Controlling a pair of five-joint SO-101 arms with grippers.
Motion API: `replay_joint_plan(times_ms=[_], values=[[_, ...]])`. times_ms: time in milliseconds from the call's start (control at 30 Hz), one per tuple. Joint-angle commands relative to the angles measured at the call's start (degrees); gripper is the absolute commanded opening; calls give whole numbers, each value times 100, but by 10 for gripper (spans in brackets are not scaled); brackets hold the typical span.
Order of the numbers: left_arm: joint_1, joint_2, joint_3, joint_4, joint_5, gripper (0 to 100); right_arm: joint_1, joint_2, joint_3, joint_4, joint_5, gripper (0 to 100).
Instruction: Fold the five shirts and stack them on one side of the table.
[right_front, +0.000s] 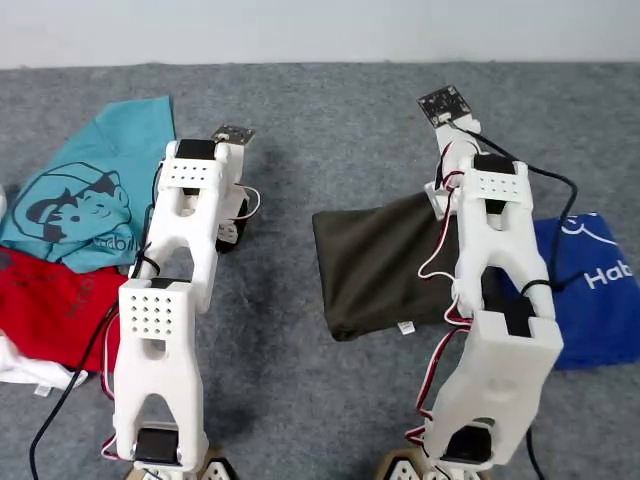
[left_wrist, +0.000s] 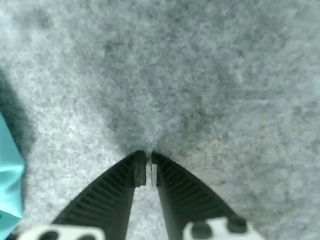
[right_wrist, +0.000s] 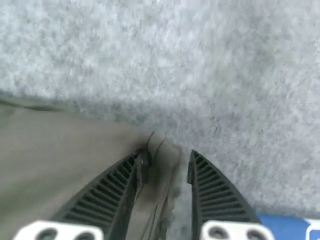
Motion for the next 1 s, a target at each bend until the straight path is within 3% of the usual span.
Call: replay_joint_plan(times_ms=[0, 367, 700, 867, 967], values=[[88, 193, 101, 114, -44, 41, 84, -611, -220, 541, -246, 147], [88, 193, 101, 114, -35, 41, -145, -2334, 554, 2870, -475, 144], [88, 193, 101, 114, -35, 41, -356, -2888, 3174, 1130, -475, 143], [88, 193, 101, 114, -35, 41, 22, -3011, 3499, 945, -396, 143], [88, 193, 101, 114, -35, 41, 295, -2985, 3508, 936, 141, 143]])
